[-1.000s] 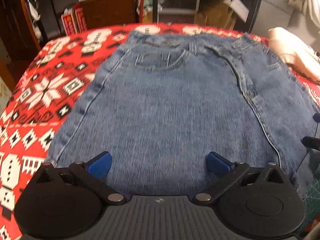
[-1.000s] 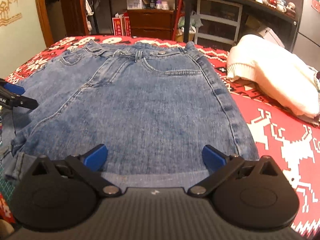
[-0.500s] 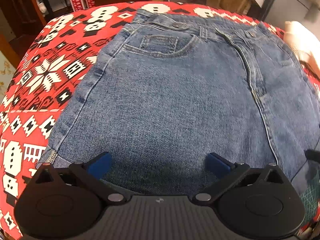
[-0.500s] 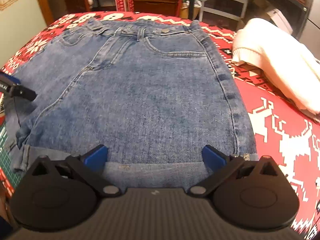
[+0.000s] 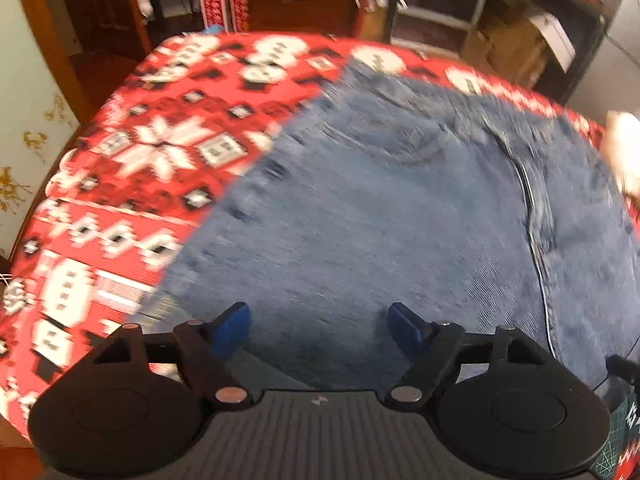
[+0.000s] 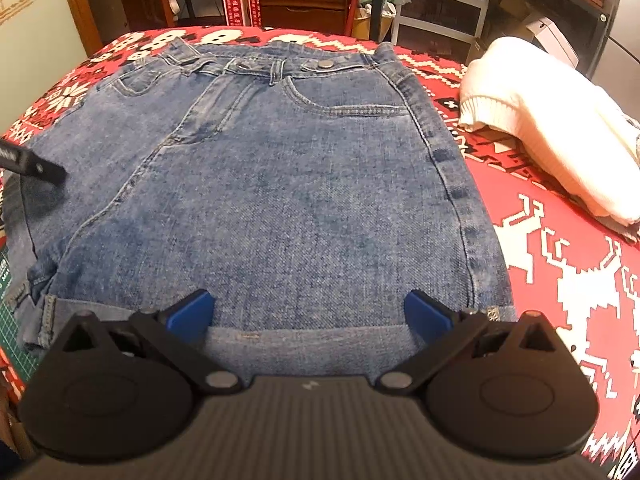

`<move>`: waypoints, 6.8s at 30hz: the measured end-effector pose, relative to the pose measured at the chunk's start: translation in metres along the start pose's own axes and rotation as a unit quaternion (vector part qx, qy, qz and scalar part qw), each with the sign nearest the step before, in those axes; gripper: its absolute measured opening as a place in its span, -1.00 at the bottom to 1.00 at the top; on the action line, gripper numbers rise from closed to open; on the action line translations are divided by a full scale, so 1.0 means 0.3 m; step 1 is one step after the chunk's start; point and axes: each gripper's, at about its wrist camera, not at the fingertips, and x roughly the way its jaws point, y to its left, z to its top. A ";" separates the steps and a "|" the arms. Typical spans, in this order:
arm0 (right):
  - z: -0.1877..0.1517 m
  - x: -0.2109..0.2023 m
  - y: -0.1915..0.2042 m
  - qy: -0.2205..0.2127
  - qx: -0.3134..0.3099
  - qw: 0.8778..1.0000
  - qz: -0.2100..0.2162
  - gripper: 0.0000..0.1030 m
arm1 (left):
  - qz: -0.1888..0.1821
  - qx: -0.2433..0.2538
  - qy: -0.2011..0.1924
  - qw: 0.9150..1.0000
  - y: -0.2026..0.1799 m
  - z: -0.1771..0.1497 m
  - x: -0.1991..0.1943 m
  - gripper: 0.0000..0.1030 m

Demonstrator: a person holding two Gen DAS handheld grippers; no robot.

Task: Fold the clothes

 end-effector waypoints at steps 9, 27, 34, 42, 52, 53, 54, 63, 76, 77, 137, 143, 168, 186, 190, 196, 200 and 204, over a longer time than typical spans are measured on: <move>0.020 0.009 0.007 0.016 0.016 1.000 -0.008 0.99 | 0.045 -0.092 0.007 0.995 0.335 0.062 -0.046 -0.14; 0.245 -0.090 0.336 -0.022 0.009 0.996 0.084 0.94 | -0.096 -0.170 0.011 0.981 0.520 -0.004 0.020 -0.42; 0.297 -0.067 0.526 -0.016 -0.035 0.993 0.109 0.94 | -0.184 -0.192 0.018 0.964 0.485 -0.019 0.044 -0.42; 0.307 -0.015 0.654 -0.005 -0.060 0.992 0.115 0.94 | -0.185 -0.191 0.011 0.964 0.446 -0.042 0.040 -0.41; 0.305 0.035 0.813 -0.030 -0.116 0.987 0.107 0.81 | -0.156 -0.161 -0.015 0.974 0.456 -0.089 -0.007 -0.41; 0.305 0.037 0.817 -0.028 -0.116 0.987 0.109 0.81 | -0.142 -0.149 -0.022 0.978 0.454 -0.096 -0.016 -0.41; 0.303 0.036 0.818 -0.026 -0.116 0.987 0.111 0.81 | -0.130 -0.137 -0.027 0.982 0.450 -0.101 -0.021 -0.42; 0.280 0.058 0.799 -0.004 -0.113 0.988 0.108 0.84 | -0.090 -0.112 -0.043 0.989 0.444 -0.081 -0.003 -0.61; 0.267 0.044 0.754 0.001 -0.102 0.989 0.106 0.84 | -0.078 -0.049 -0.059 0.994 0.360 -0.103 -0.055 -0.61; 0.267 0.041 0.753 0.000 -0.103 0.989 0.108 0.85 | -0.070 -0.035 -0.057 0.995 0.349 -0.110 -0.055 -0.61; 0.279 -0.007 0.661 -0.032 -0.099 0.987 0.123 0.16 | -0.062 -0.171 -0.072 0.981 0.498 -0.117 -0.166 -0.85; 0.211 -0.091 0.368 -0.044 -0.049 0.997 0.040 0.30 | -0.082 -0.107 -0.074 0.988 0.328 -0.077 -0.198 -0.54; -0.090 -0.138 -0.359 -0.048 0.127 0.986 -0.092 0.50 | -0.128 0.041 -0.007 0.991 -0.313 -0.165 -0.115 -0.49; -0.113 -0.104 -0.419 -0.044 0.186 0.981 0.032 -0.08 | -0.150 0.127 0.018 0.980 -0.680 -0.208 -0.026 -0.49; -0.126 -0.094 -0.473 -0.046 0.245 0.963 0.100 0.02 | -0.147 0.124 0.017 0.981 -0.683 -0.209 -0.027 -0.49; -0.170 -0.053 -0.528 -0.047 0.357 0.913 0.190 0.20 | -0.142 0.126 0.019 0.982 -0.687 -0.211 -0.034 -0.49; -0.184 -0.006 -0.521 -0.046 0.401 0.885 0.231 0.20 | -0.141 0.126 0.018 0.982 -0.688 -0.212 -0.034 -0.49; -0.198 0.042 -0.514 -0.045 0.444 0.853 0.272 0.20 | -0.143 0.121 0.021 0.982 -0.688 -0.212 -0.034 -0.49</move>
